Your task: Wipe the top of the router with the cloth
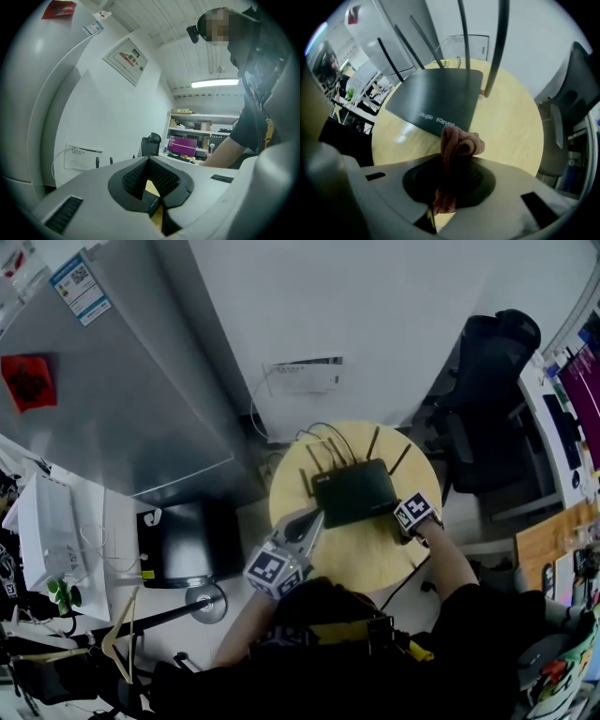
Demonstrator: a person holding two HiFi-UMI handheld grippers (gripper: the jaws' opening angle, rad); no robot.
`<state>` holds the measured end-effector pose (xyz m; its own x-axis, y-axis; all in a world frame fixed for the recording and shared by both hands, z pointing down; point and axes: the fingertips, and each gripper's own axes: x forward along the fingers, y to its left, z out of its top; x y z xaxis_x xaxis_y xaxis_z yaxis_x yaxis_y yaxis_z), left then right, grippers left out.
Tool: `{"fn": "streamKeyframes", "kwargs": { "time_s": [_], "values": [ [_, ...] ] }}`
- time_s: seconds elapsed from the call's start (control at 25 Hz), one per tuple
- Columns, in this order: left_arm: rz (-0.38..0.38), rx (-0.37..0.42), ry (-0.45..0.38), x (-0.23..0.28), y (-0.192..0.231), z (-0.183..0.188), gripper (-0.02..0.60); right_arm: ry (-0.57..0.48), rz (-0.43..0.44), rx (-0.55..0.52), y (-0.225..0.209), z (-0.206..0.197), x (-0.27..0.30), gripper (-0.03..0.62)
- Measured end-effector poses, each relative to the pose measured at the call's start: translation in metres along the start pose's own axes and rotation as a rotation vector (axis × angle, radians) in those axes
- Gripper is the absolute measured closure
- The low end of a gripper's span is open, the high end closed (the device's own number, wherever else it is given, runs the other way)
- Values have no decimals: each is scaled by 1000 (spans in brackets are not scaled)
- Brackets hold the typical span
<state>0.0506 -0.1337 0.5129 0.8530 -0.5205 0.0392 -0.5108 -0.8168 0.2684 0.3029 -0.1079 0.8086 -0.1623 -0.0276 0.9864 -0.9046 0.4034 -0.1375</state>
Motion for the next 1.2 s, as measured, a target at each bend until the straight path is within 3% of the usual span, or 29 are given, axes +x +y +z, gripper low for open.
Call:
{"fn": "streamKeyframes", "kwargs": {
  "time_s": [0.16,0.28,0.48,0.88,1.2],
  "values": [
    [-43,-2,2,3,6,3,588,-32,21,143,8,-1,2,534],
    [-77,-3,7,6,7,5,588,-45,10,187,13,2,2,534],
    [-128,0,24,11,9,8,588,-8,-83,84,25,1,4,534],
    [-213,7,73,12,22,6,588,-7,-99,74,63,15,12,534],
    [-267,-11,107,5,33,-6,588,-27,-56,124,101,29,14,534]
  ]
}}
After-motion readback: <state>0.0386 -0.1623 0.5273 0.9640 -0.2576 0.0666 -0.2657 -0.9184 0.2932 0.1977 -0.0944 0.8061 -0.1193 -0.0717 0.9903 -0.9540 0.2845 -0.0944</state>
